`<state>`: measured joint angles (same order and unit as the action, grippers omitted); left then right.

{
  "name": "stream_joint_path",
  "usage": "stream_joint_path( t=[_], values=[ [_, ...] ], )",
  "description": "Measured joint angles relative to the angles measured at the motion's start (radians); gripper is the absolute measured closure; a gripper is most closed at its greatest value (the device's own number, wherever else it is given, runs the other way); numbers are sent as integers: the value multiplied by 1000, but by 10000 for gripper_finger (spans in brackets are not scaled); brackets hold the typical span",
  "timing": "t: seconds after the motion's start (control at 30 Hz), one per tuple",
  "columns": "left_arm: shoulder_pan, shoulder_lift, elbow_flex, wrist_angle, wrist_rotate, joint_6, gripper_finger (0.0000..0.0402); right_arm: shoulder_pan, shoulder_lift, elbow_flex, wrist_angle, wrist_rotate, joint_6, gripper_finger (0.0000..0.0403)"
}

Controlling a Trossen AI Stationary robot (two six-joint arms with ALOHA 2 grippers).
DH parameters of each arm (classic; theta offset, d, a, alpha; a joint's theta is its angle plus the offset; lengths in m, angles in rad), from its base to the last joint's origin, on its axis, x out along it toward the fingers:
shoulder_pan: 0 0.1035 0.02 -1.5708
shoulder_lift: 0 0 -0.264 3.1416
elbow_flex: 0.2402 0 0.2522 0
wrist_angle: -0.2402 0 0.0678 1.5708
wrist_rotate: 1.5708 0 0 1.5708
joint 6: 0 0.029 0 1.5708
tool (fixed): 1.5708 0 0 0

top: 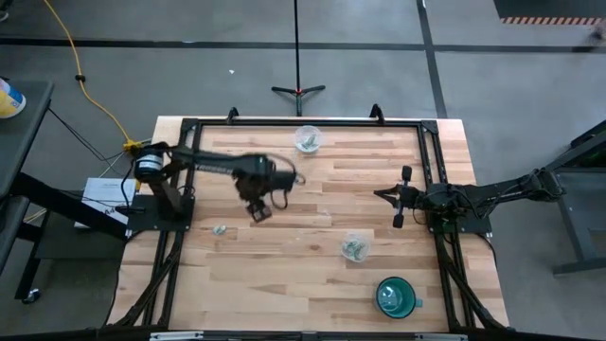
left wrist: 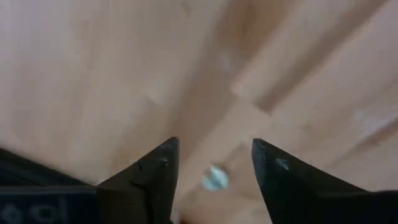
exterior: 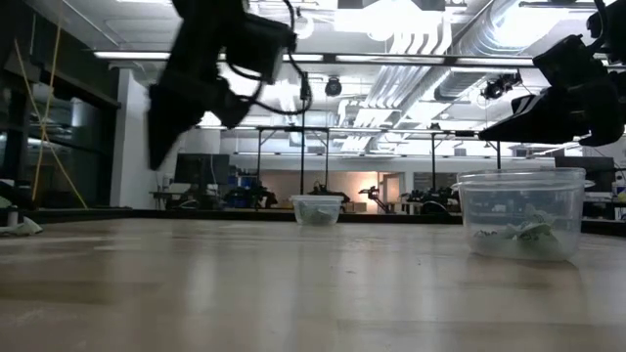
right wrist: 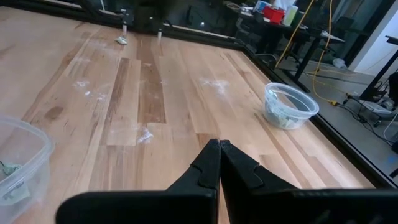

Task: Pick and place Stevia / Truvia into bins
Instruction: Put the light green stevia packet into the top transparent container

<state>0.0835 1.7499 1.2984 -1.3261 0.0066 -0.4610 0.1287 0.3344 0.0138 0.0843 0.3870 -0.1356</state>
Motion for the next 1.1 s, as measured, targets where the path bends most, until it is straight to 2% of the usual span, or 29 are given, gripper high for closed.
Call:
stream_joint_path(
  t=[0.17,0.3,0.53,0.73,0.87,0.97,1.1],
  values=[
    [-114,-55,-140,-4,29,-194,186,0,0,0,1,0,-9,402],
    [-187,-93,-255,19,82,-284,190,0,0,0,1,-4,-14,402],
    [-291,-105,-378,192,87,-277,182,0,0,0,1,-4,-13,402],
    [-308,-105,-482,222,83,-331,179,0,0,0,2,-4,-8,402],
    [-303,-113,-561,327,150,-321,182,0,0,0,2,-4,4,402],
    [-304,-114,-572,348,168,-303,203,0,0,0,3,-4,7,402],
    [-292,-133,-569,362,167,-268,271,0,0,0,5,-4,6,402]
  ],
)
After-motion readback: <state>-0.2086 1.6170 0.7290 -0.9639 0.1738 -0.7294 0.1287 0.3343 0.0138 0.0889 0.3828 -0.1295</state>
